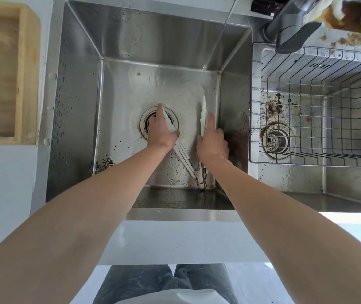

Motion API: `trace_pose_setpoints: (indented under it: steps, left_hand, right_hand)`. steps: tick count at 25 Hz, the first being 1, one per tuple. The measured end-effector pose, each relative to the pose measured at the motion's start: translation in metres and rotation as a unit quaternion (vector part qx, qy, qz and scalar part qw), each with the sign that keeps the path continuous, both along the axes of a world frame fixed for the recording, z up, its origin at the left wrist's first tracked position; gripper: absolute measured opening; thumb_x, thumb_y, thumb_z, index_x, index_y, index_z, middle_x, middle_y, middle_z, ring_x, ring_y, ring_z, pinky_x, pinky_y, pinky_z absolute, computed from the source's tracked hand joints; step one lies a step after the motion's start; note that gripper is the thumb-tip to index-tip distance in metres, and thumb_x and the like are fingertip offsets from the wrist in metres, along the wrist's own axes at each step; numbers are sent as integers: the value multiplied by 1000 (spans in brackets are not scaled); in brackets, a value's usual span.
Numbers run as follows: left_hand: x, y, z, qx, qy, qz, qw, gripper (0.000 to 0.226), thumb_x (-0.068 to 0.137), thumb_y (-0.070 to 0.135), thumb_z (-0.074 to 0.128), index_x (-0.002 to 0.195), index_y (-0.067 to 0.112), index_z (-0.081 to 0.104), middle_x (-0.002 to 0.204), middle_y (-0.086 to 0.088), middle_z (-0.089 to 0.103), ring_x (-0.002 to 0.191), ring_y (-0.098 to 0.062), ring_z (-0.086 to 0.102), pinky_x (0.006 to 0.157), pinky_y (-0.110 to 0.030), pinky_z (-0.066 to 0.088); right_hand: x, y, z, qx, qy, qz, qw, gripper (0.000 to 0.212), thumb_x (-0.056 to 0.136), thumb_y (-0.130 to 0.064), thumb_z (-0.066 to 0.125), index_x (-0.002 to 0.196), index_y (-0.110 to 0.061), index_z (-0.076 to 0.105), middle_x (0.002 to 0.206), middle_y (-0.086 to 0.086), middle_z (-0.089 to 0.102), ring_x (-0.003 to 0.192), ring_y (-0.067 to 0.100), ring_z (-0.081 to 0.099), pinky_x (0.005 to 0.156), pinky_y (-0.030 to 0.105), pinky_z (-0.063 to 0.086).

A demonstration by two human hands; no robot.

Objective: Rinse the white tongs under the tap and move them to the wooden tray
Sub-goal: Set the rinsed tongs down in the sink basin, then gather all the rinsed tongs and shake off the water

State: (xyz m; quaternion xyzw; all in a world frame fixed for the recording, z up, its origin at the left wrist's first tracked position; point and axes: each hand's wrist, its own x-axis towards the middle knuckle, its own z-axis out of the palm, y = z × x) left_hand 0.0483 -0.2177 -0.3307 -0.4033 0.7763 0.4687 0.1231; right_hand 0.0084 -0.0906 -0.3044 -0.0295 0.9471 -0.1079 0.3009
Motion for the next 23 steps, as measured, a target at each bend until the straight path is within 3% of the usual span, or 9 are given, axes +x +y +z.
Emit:
trace_pose_setpoints:
  steps: [4,8,11,16,21,23]
  left_hand:
    - [-2,2,-2,6,1,30,1000,91,80,19,78,151,25,21,137,-14,43,120,-28,48,99,-34,37]
    - [-5,8,-1,2,0,42,999,84,76,13,80,140,27,28,121,-11,46,95,-24,51,80,-30,39]
    - [-2,12,0,4,2,42,999,85,70,4,77,137,25,28,116,-10,42,95,-27,52,77,-31,43]
    - [10,15,0,24,29,91,995,85,69,-1,78,135,29,32,114,-3,40,91,-17,45,71,-20,36]
    - [16,12,7,111,81,147,980,84,73,-4,75,134,37,34,124,-1,51,109,-20,51,79,-23,43]
    - [17,5,14,141,106,149,973,85,72,-6,75,133,39,36,126,2,50,112,-19,51,84,-26,45]
  right_hand:
    - [2,-1,-4,24,-19,36,999,81,96,-6,46,154,-45,3,142,16,38,118,36,50,92,47,43]
    - [1,0,-6,-4,10,-40,999,71,95,-10,53,151,-21,13,133,18,48,113,37,55,80,43,42]
    - [-1,0,-4,19,-12,-37,999,57,95,-14,59,143,-5,28,134,20,48,115,38,56,78,42,43]
    - [2,1,-3,28,-60,-40,997,54,94,-10,59,140,-4,29,133,22,52,116,39,57,86,45,48]
    - [4,8,4,-55,-81,-74,992,51,96,-12,57,138,0,30,138,24,49,120,39,54,89,42,48]
    - [3,13,8,-108,-95,-105,984,46,96,-13,57,136,-2,36,135,20,49,111,32,56,87,37,49]
